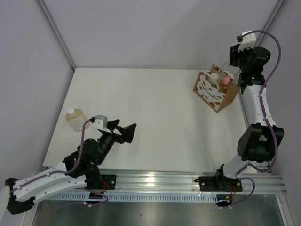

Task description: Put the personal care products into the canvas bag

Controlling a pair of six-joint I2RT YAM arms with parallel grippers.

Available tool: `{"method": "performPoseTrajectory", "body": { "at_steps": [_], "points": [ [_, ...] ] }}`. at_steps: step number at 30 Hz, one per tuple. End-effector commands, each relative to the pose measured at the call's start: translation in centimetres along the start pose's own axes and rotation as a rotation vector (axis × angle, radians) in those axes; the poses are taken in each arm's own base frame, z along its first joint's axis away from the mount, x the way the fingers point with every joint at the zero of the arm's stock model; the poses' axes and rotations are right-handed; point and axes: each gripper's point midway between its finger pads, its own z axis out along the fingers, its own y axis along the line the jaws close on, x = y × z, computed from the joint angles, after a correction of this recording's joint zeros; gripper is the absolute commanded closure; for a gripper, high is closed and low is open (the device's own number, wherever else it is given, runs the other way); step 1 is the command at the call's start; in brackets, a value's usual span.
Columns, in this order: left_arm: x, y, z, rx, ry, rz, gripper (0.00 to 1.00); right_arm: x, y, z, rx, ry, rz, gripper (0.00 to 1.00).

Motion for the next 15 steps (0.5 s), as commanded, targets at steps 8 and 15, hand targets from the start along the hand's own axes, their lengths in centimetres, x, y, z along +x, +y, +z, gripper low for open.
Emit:
{"method": "performPoseTrajectory", "body": {
  "at_steps": [8,15],
  "points": [
    [-2.3,-0.8,0.0,0.020,-0.048,-0.036,0.01,-2.1,-2.6,-0.5,0.059,-0.173,-0.079,1.00],
    [-2.4,-0.8,-0.1,0.025,-0.053,-0.043,0.01,1.0,-3.5,-0.5,0.073,-0.127,-0.071,1.00]
  ]
}}
